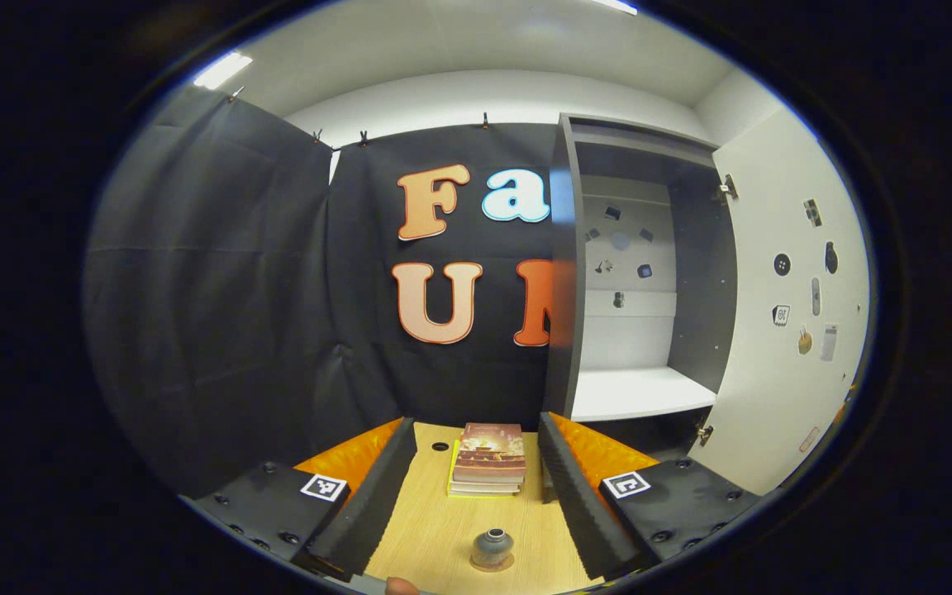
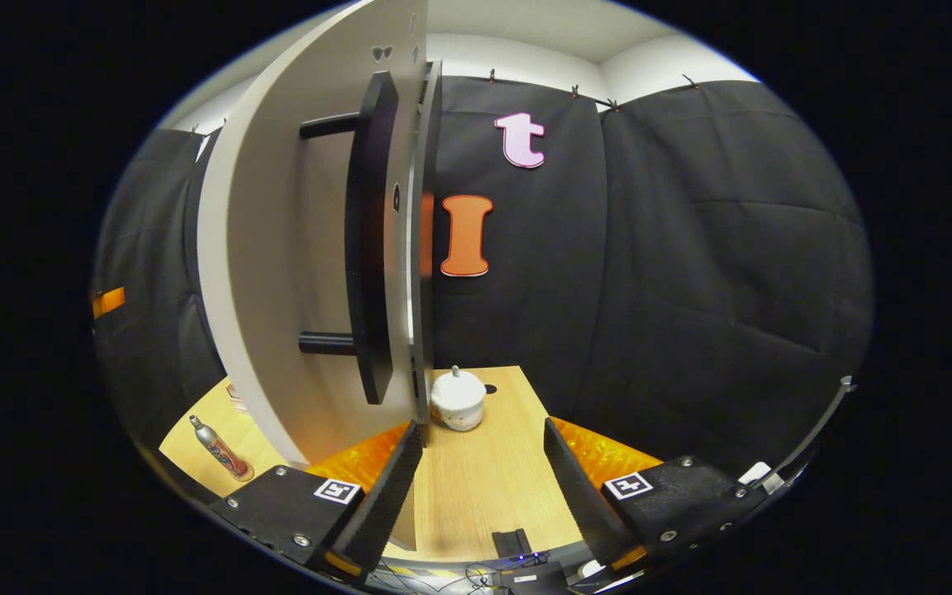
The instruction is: Open the cabinet door with the right hand, grasp the bottle in the cabinet with the left hand and place it on the coaster, then close the cabinet door with the right hand.
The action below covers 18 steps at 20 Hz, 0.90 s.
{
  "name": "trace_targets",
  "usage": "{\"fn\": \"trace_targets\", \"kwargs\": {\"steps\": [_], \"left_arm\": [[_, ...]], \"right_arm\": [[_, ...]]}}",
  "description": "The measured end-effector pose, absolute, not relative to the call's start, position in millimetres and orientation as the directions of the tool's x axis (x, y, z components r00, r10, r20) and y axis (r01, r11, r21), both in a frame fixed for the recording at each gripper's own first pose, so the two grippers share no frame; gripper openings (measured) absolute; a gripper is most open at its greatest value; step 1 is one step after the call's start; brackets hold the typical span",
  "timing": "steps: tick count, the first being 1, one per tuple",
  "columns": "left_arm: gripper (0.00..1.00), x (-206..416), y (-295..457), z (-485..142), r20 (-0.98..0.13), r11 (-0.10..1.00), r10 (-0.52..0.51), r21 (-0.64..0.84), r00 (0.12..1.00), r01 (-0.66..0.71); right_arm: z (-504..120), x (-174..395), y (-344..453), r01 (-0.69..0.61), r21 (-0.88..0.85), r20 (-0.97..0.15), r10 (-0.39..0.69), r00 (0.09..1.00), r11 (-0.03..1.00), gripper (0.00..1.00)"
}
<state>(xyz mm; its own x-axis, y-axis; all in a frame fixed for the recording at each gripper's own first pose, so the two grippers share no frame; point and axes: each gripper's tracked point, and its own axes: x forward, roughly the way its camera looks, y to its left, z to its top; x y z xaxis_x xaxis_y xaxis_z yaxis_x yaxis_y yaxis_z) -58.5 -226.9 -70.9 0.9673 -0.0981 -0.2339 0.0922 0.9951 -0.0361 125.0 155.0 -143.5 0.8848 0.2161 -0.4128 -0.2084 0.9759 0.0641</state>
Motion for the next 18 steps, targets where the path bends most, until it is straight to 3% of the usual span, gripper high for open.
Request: {"fn": "trace_targets", "kwargs": {"steps": [6, 7, 8, 18], "left_arm": [[0.96, -47.9, -219.2, -43.3, -0.192, 0.995, -0.1, -0.045, 0.976, 0.093], [0.96, -47.4, -217.9, -43.8, -0.193, 0.994, -0.103, -0.053, 0.976, 0.094], [0.96, -46.9, -217.3, -43.9, -0.193, 0.994, -0.105, -0.061, 0.975, 0.095], [0.96, -39.6, -190.5, -37.7, -0.179, 0.997, -0.072, -0.034, 0.981, 0.067]], "right_arm": [[-141.8, 124.4, 173.3, -0.24, 0.094, -0.397, 0.257, 0.881, 0.966, 0.89], [-142.0, 123.1, 178.2, -0.254, 0.098, -0.396, 0.271, 0.877, 0.962, 0.97], [-141.3, 121.6, 182.5, -0.268, 0.103, -0.396, 0.287, 0.872, 0.958, 0.89], [-135.4, 116.7, 242.0, -0.437, 0.141, -0.376, 0.456, 0.806, 0.888, 0.89]]}}
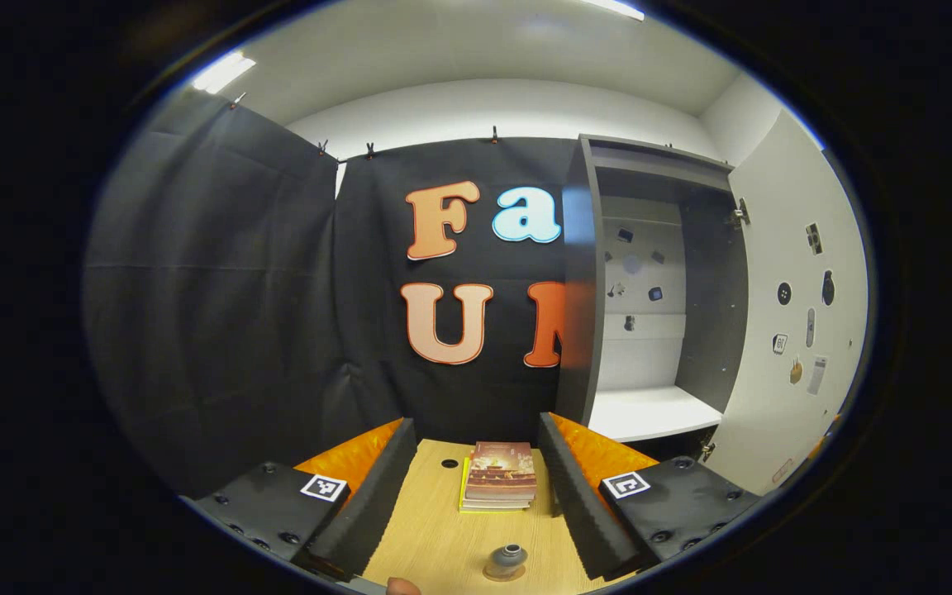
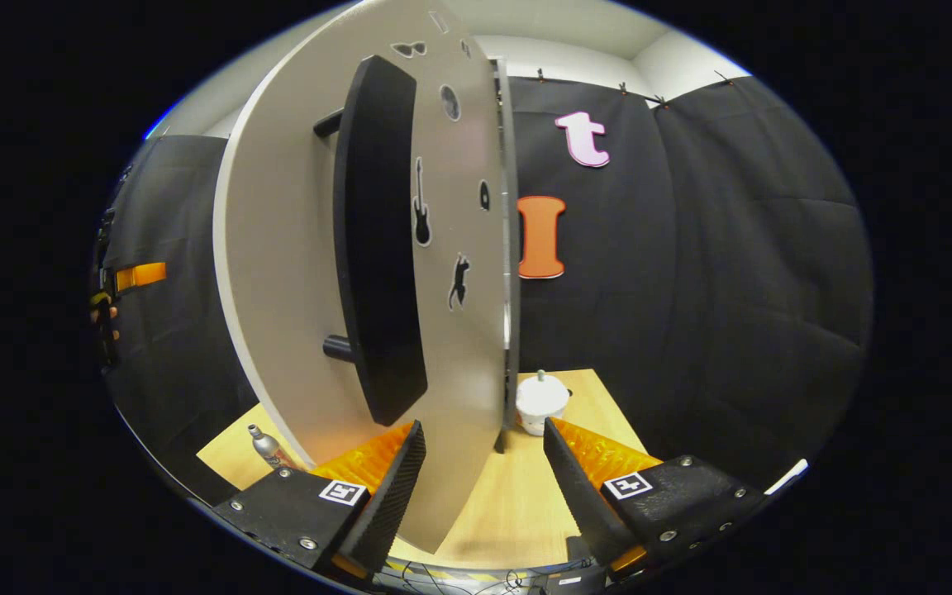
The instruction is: Open the cabinet door with the right hand, grasp the bottle in the cabinet with the left hand and place it on the coaster, then close the cabinet door with the right hand.
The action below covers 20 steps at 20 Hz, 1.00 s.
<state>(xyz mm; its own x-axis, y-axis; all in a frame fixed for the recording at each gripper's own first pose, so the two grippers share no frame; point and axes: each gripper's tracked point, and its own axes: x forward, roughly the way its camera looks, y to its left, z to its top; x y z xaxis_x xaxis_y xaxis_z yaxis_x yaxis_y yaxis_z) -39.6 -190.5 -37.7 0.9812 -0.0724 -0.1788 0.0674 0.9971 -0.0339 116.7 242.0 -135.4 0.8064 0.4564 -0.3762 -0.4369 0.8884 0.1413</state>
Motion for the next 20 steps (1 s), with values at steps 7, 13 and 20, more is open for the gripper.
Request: {"fn": "trace_targets", "kwargs": {"steps": [7, 13, 20], "left_arm": [[0.95, -22.2, -160.5, -31.6, -0.162, 0.998, -0.062, -0.024, 0.985, 0.058], [0.96, -5.3, -143.9, -35.2, -0.16, 0.997, -0.08, -0.025, 0.984, 0.077], [0.96, 14.4, -119.2, -33.2, -0.142, 0.994, -0.107, -0.043, 0.984, 0.102]], "right_arm": [[-133.2, 118.9, 260.6, -0.509, 0.121, -0.357, 0.516, 0.779, 0.852, 0.89], [-135.0, 123.7, 277.2, -0.514, 0.165, -0.35, 0.537, 0.768, 0.842, 0.9], [-135.2, 129.7, 303.5, -0.512, 0.184, -0.331, 0.543, 0.772, 0.839, 0.98]]}}
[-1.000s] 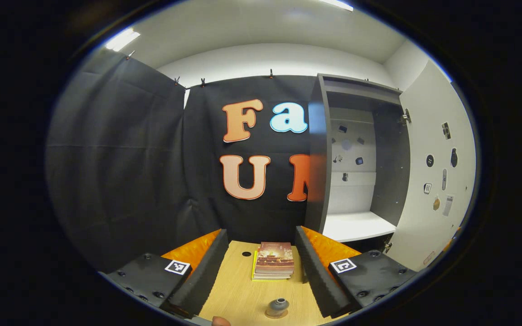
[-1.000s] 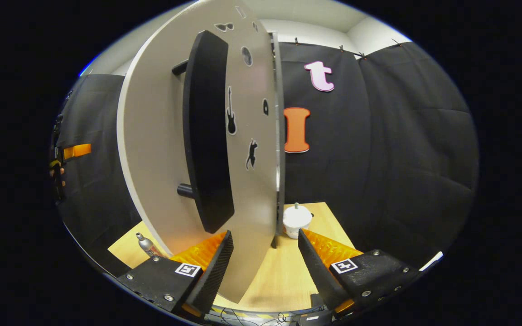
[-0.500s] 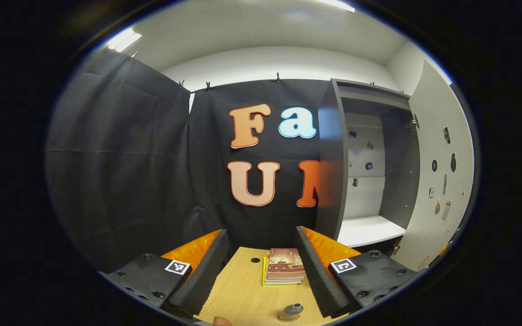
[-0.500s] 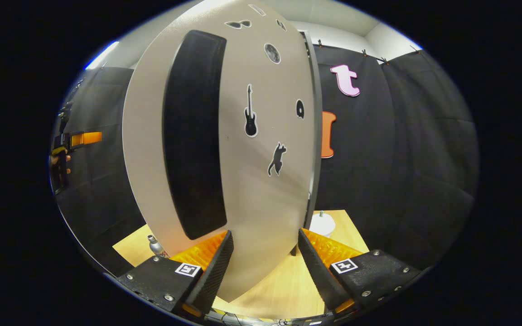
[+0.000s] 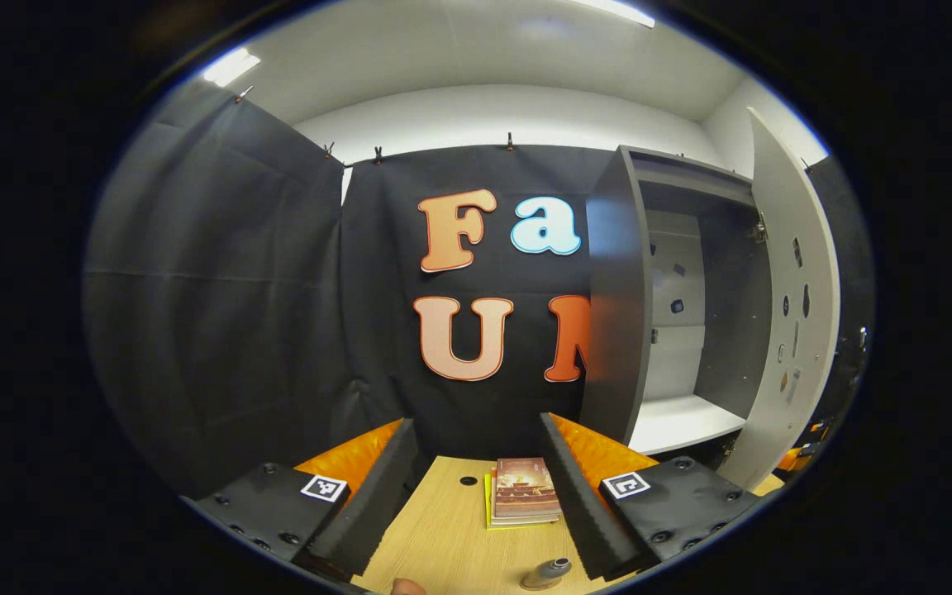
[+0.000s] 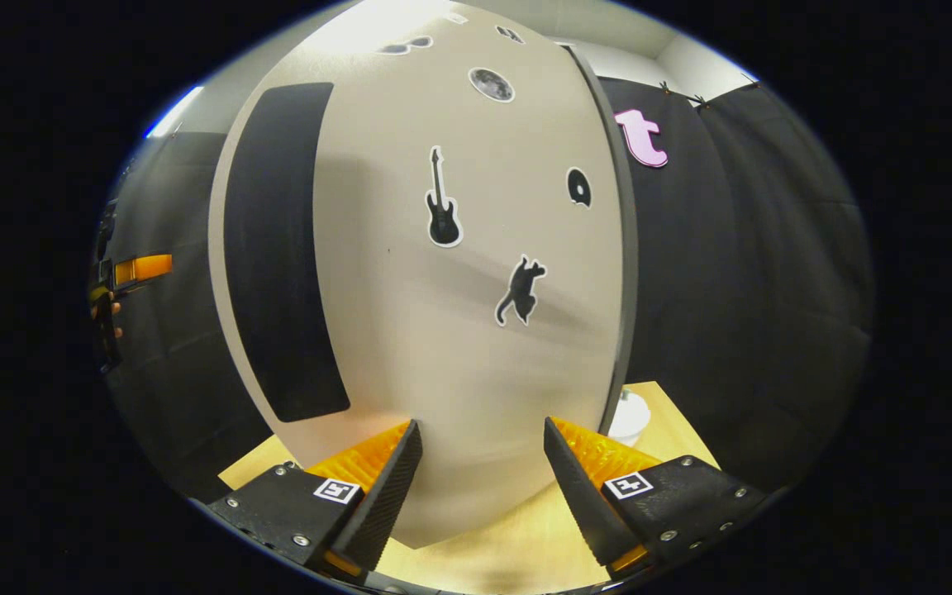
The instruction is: Open the cabinet door with the right hand, grasp the bottle in the cabinet with the left hand and place it on the coaster, then close the cabinet door with the right hand.
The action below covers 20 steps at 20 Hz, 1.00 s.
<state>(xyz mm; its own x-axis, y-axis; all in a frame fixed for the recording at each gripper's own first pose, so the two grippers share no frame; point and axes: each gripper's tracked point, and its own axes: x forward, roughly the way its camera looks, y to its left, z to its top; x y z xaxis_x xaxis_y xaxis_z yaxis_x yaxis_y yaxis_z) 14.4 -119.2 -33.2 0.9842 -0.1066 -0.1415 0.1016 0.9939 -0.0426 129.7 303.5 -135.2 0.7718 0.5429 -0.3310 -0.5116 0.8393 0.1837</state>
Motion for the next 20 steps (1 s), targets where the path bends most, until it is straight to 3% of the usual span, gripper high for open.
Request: {"fn": "trace_targets", "kwargs": {"steps": [1, 20], "left_arm": [[0.96, 16.8, -115.2, -32.7, -0.14, 0.993, -0.112, -0.048, 0.984, 0.106], [0.98, 49.1, -33.2, -53.0, -0.127, 0.994, -0.11, -0.024, 0.986, 0.108]], "right_arm": [[-135.8, 131.4, 307.7, -0.509, 0.186, -0.329, 0.541, 0.774, 0.841, 0.93], [-139.8, 153.6, 334.6, -0.357, 0.119, -0.329, 0.376, 0.866, 0.926, 0.93]]}}
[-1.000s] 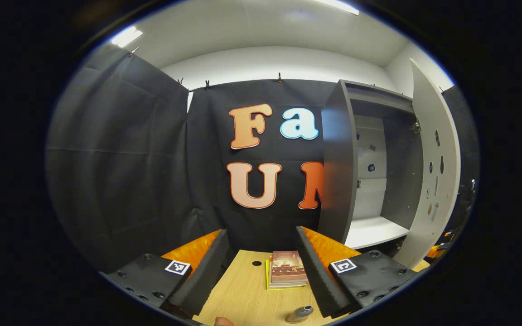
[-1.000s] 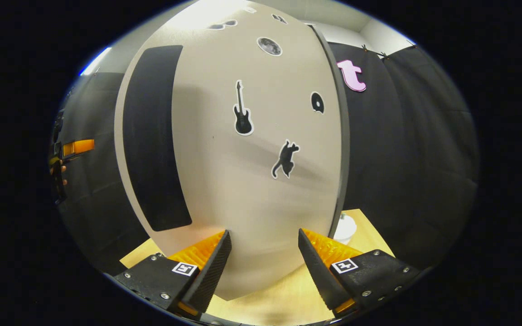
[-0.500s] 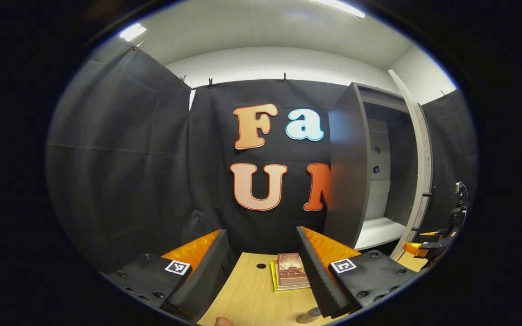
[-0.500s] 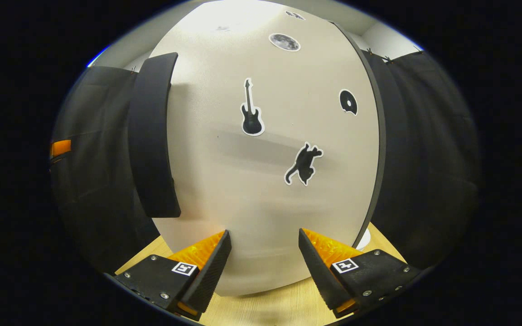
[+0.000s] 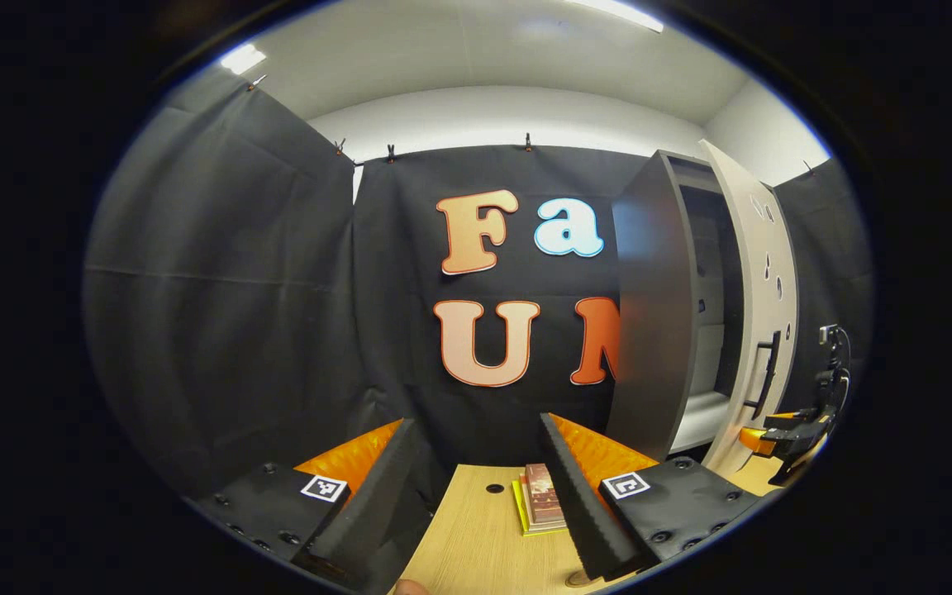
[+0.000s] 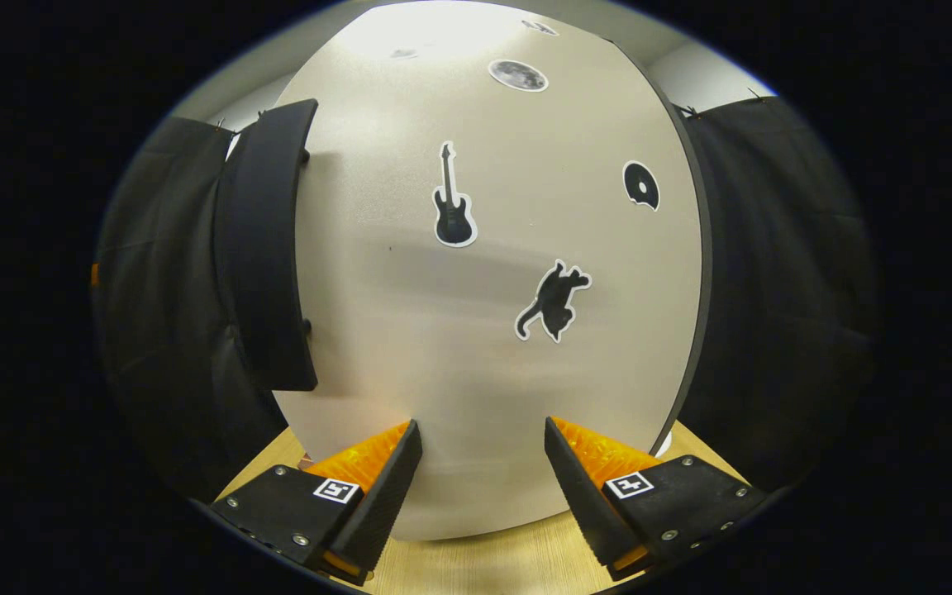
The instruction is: Open the cabinet door with the right hand, grasp the bottle in the cabinet with the left hand and place it on the coaster, then close the cabinet door with the right hand.
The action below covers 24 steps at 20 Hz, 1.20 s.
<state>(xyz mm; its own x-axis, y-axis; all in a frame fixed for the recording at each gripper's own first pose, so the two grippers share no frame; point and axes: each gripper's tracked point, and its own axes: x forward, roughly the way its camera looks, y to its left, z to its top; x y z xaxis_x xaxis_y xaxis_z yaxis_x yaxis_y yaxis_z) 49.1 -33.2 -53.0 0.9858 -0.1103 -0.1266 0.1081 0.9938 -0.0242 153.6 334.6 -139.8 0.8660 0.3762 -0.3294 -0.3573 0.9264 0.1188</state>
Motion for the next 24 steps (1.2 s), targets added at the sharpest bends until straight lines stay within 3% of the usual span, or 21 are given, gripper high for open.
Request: {"fn": "trace_targets", "kwargs": {"steps": [24], "left_arm": [[0.96, 58.4, 14.7, -71.0, -0.137, 0.999, -0.047, -0.002, 0.989, 0.048]], "right_arm": [[-144.2, 163.3, 345.9, -0.313, 0.081, -0.339, 0.322, 0.884, 0.946, 0.93]]}}
